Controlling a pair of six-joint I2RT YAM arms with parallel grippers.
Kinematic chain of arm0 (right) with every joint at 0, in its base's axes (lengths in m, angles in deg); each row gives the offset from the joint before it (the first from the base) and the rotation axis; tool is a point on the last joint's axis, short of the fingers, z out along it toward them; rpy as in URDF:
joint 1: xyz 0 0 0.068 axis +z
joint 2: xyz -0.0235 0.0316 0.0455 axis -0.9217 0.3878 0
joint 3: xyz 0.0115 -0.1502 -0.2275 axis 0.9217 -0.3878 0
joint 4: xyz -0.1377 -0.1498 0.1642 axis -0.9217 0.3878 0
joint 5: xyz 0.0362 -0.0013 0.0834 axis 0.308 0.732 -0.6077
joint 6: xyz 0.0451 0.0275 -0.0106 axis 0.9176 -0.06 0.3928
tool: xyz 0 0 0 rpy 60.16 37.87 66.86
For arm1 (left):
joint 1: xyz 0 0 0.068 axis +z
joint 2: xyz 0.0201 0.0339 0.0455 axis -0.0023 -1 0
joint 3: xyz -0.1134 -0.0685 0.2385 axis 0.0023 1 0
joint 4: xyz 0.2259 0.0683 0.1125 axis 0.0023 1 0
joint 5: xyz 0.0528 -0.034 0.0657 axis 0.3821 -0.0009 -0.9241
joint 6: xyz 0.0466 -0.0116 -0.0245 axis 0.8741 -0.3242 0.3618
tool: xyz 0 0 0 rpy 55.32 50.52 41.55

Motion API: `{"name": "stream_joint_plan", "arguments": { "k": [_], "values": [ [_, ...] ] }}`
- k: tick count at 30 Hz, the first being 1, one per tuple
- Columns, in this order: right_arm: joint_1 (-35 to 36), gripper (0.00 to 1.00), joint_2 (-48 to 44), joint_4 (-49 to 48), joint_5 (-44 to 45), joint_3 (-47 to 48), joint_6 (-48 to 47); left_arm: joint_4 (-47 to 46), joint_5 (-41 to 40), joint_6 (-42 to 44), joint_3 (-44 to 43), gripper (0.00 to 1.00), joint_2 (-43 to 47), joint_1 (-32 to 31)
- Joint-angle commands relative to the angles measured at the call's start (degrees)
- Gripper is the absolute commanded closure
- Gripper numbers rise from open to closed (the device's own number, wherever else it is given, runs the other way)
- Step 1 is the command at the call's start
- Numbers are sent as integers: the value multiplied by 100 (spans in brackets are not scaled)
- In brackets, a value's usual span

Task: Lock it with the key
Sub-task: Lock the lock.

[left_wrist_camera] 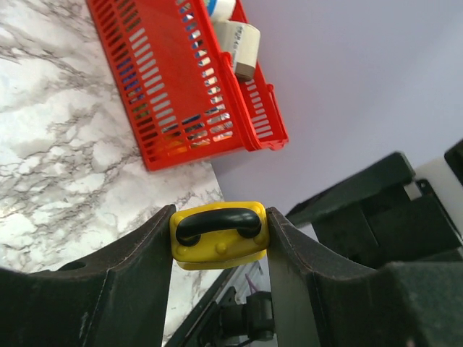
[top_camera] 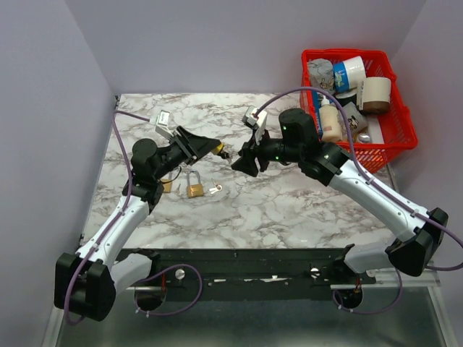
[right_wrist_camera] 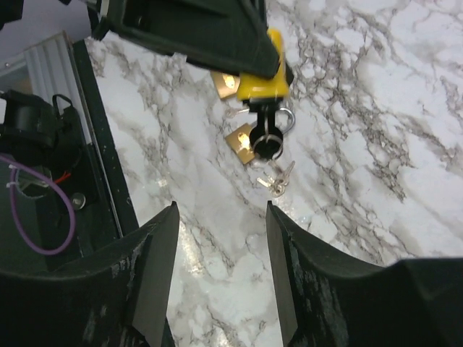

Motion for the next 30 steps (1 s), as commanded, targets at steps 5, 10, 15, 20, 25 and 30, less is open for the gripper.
{"name": "stream_joint_plan", "arguments": {
  "k": [5,10,15,20,25,30],
  "values": [
    [3,39,453,-199,-64,411,38,-523,154,-177,-18,100,235,-244],
    [-6,41,532,-305,32,429,56,-470,119,-221,-79,100,244,-332],
    [-6,44,576,-393,146,438,74,-426,92,-203,-80,100,244,-403],
    [-6,49,611,-454,182,438,74,-399,66,-194,-89,100,235,-429],
    [-6,60,647,-480,208,368,21,-426,66,-238,-141,100,200,-446],
    [-6,67,673,-551,261,271,30,-408,48,-247,-141,100,191,-473]
  ]
}}
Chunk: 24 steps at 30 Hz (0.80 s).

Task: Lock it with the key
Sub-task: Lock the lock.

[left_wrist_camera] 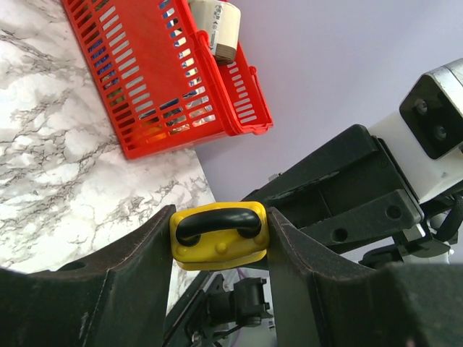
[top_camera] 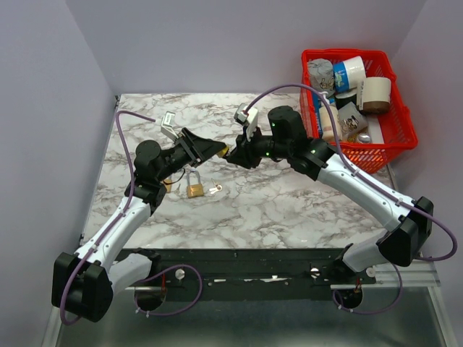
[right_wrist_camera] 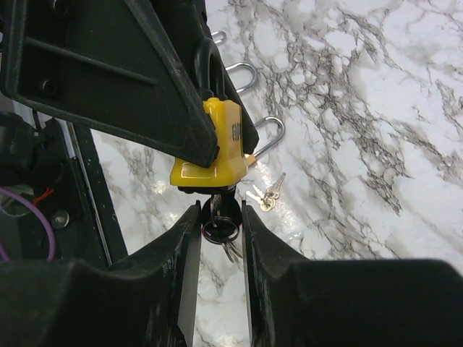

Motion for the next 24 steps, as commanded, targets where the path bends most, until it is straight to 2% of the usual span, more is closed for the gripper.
{"name": "stream_joint_plan", "arguments": {
  "k": [1,8,10,11,14,16,19,20,21,24],
  "values": [
    [-6,67,78,-232,147,24,-31,-288,-15,-118,-143,100,110,-75],
    [3,69,157,-276,182,68,-23,-174,-103,-162,-108,100,101,-110],
    [-6,66,166,-267,208,68,-14,-139,-112,-171,-108,100,84,-110],
    [-6,61,175,-258,217,68,-14,-139,-112,-171,-82,100,92,-110],
    [-6,61,184,-232,235,50,-14,-130,-129,-171,-91,100,84,-110],
    [3,65,175,-232,235,24,-14,-130,-130,-171,-82,100,75,-102],
    [-6,83,158,-241,209,-20,-31,-139,-138,-197,-91,100,75,-110],
    [-6,95,158,-241,209,-37,-31,-139,-130,-188,-91,100,84,-102],
    [-6,99,149,-249,191,-46,-40,-139,-130,-188,-91,100,75,-110],
    [-6,99,114,-241,182,-116,-75,-139,-165,-197,-99,100,66,-93]
  ]
}}
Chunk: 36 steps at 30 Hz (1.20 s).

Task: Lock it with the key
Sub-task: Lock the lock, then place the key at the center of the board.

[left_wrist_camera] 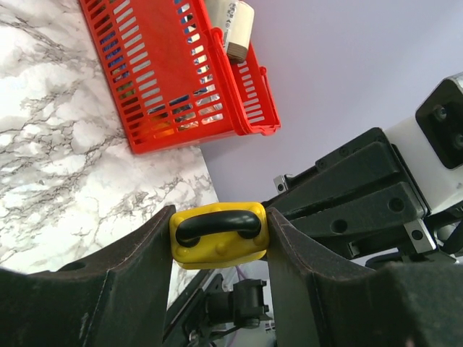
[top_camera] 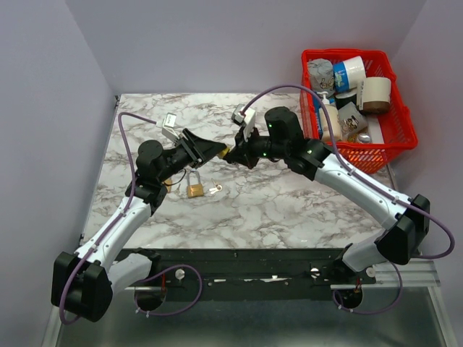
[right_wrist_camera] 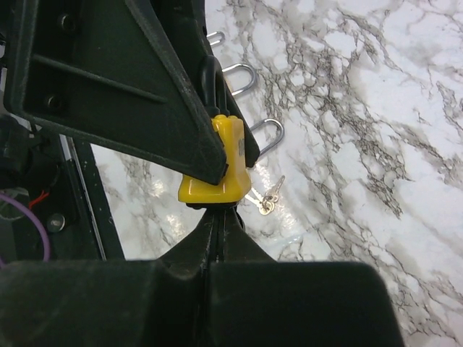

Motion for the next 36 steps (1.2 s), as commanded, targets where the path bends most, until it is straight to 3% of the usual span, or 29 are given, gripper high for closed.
{"name": "stream_joint_plan", "arguments": {
  "k": [1,23,32,36],
  "values": [
    [3,99,-33,-140,108,-158,-82,-414,-1,-164,-108,100,68,-21],
    [64,99,-596,9,257,-1283,23,-388,-440,-209,-557,100,-187,568],
    [-59,99,-218,203,169,-1827,1332,815,-283,1230,-21,100,191,577],
    [-225,99,378,212,99,-1846,1666,1272,-151,1777,15,100,376,577]
  ]
}}
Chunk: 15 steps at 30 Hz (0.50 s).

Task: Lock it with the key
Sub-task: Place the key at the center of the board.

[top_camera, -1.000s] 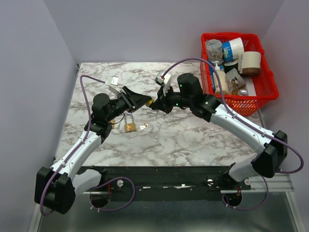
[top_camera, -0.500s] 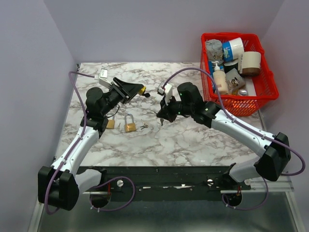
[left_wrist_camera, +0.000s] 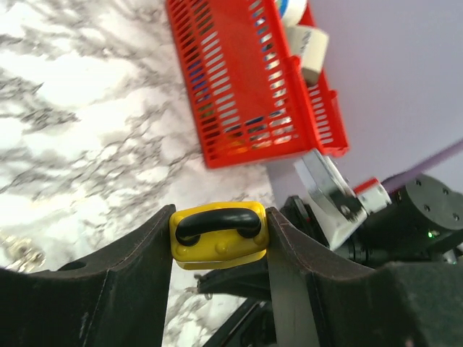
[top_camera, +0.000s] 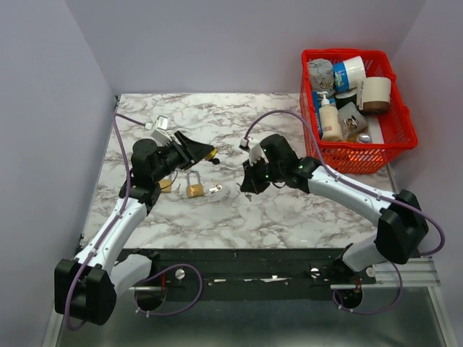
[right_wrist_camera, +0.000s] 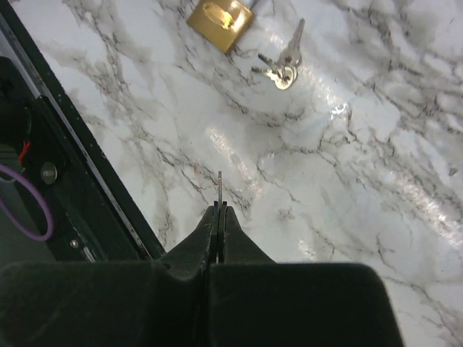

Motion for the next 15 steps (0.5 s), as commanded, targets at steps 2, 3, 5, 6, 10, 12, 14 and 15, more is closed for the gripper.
{"name": "stream_joint_plan", "arguments": {
  "k": [2,3,5,6,10,12,14,15],
  "values": [
    [-351,99,830,187,-378,-25,736,612,252,970,47,100,308,13],
    [-421,99,997,222,-483,88,763,621,287,1031,65,100,317,13],
    [-606,99,1437,397,-686,238,816,638,331,1049,91,100,317,13],
    [-667,99,1560,442,-739,326,833,656,340,1049,92,100,265,13],
    [-922,99,2044,600,-932,686,886,560,323,961,135,100,221,13],
    [-1002,100,2246,609,-968,783,886,533,323,952,136,100,220,13],
    [-1090,99,2404,618,-959,915,877,550,314,952,136,100,203,13],
    [-1116,99,2448,636,-915,959,869,550,323,944,127,100,186,13]
  ]
}}
